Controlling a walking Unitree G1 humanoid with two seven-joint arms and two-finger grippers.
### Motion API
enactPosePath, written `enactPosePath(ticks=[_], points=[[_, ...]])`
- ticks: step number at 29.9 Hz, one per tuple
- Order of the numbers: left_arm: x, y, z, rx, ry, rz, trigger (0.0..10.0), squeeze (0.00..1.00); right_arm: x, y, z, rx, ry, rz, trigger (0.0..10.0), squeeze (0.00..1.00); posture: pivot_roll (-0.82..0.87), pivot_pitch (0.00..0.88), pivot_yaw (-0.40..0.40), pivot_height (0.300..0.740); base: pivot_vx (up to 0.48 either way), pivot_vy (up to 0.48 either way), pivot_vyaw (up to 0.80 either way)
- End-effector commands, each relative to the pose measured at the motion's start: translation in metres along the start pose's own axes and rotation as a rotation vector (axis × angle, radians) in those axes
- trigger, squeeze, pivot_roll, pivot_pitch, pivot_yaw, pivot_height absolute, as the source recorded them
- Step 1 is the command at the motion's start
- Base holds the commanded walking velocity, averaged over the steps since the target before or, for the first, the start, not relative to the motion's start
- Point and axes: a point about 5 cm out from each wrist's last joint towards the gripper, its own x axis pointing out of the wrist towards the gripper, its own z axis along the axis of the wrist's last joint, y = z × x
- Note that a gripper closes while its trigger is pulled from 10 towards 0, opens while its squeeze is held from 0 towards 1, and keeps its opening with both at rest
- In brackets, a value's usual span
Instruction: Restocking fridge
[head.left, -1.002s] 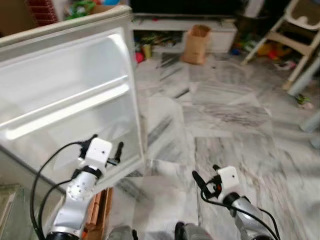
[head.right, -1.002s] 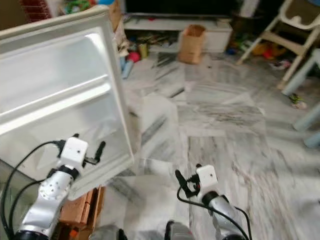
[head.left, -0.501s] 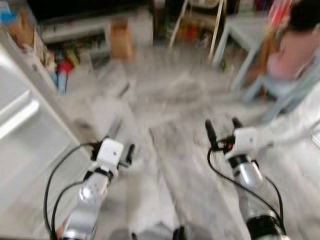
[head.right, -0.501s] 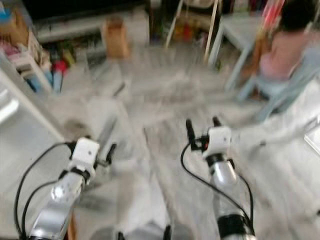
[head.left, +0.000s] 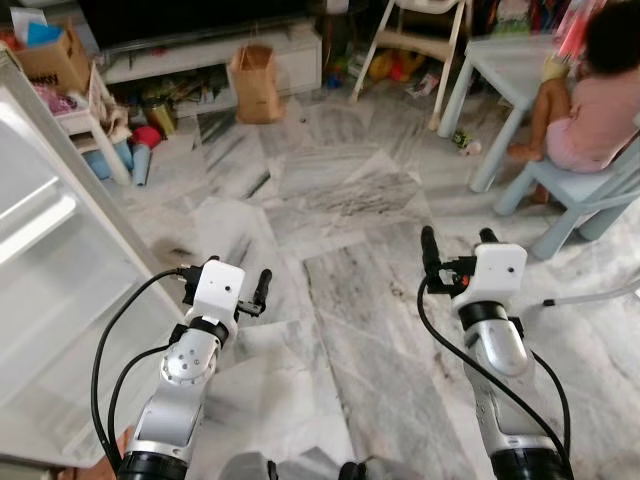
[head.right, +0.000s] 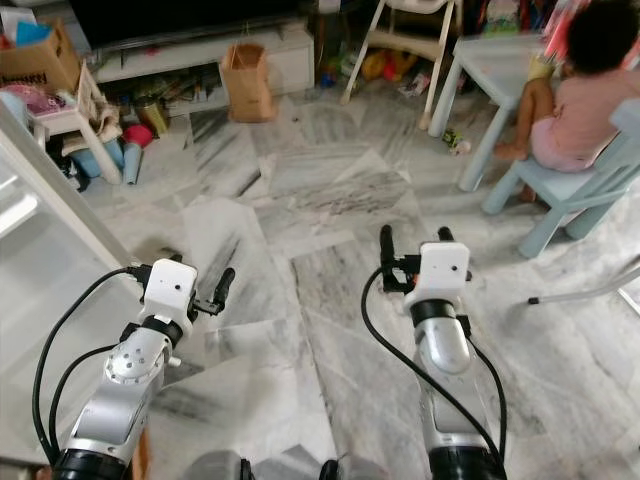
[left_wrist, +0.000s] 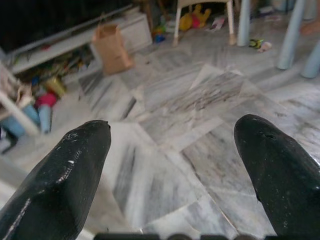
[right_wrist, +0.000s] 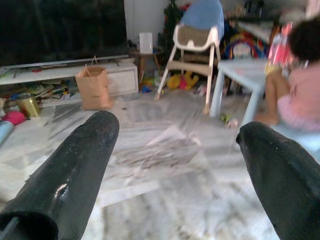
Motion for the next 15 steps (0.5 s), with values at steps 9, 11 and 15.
enactPosePath(ticks=[9,11,15], points=[[0.005,-0.010,0.001,-0.066,-0.011,-0.013,10.0,0.00,0.001,0.004,0.008,-0.077,0.014,-0.003,10.0,0.00,0.05,0.066,0.031,0.740,0.000,-0.275,0.00],[0.005,-0.012,0.002,-0.070,-0.014,-0.018,10.0,0.00,0.002,0.003,0.011,-0.121,0.001,-0.014,10.0,0.00,0.05,0.068,0.032,0.740,0.274,-0.259,0.00],[0.005,-0.013,0.003,-0.077,-0.022,-0.027,10.0,0.00,0.001,0.005,0.008,-0.052,0.040,0.008,10.0,0.00,0.05,0.072,0.030,0.740,0.333,-0.274,0.00]])
